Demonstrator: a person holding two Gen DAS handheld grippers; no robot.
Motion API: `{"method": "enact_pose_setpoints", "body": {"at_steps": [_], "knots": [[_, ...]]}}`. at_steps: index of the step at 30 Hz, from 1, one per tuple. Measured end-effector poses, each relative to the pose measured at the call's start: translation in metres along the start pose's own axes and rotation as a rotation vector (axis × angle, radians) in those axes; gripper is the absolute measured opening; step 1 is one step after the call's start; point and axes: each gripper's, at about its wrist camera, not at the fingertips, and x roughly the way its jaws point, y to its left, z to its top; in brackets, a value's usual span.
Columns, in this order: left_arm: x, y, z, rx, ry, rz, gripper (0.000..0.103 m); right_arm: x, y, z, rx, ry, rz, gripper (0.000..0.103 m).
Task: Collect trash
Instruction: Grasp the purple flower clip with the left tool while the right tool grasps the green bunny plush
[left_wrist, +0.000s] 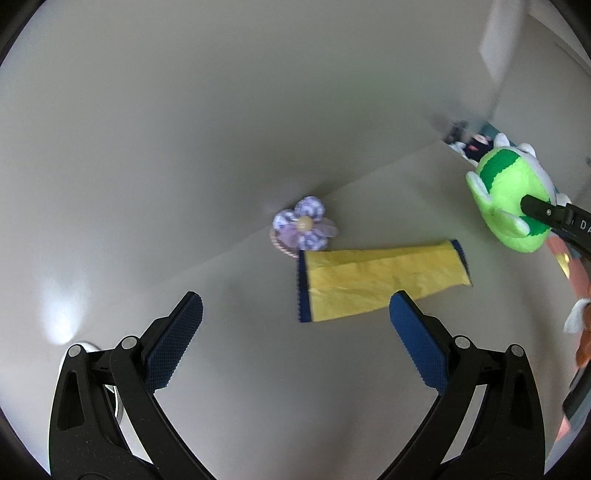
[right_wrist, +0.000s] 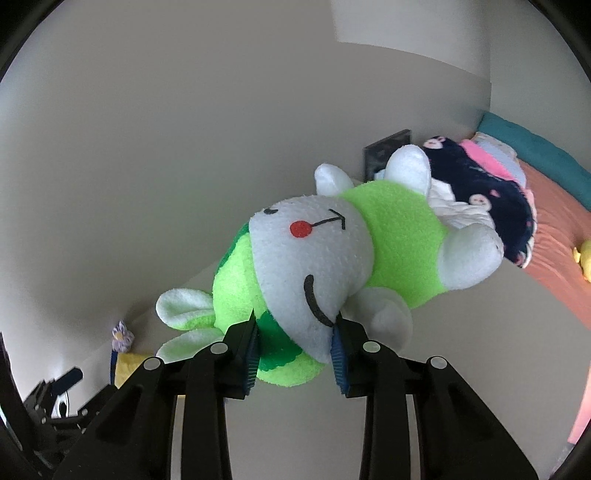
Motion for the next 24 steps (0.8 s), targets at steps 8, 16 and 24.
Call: {"method": "enact_pose_setpoints", "body": {"at_steps": [8, 16, 24], "knots": [[0.008, -0.016, 0.009, 0.02, 0.011, 0.029, 0.098, -0.018, -0.021, -0.007, -0.006, 0.015, 0.009, 0.035], [0.017, -0.015, 0.037, -0.191, -0.034, 0.11, 0.091, -0.014, -0.029, -0.003, 0.006, 0.009, 0.047, 0.036], [0.05, -0.016, 0.047, -0.274, 0.024, 0.192, 0.059, -0.008, -0.03, -0.003, 0.014, 0.017, 0.084, 0.037]]}}
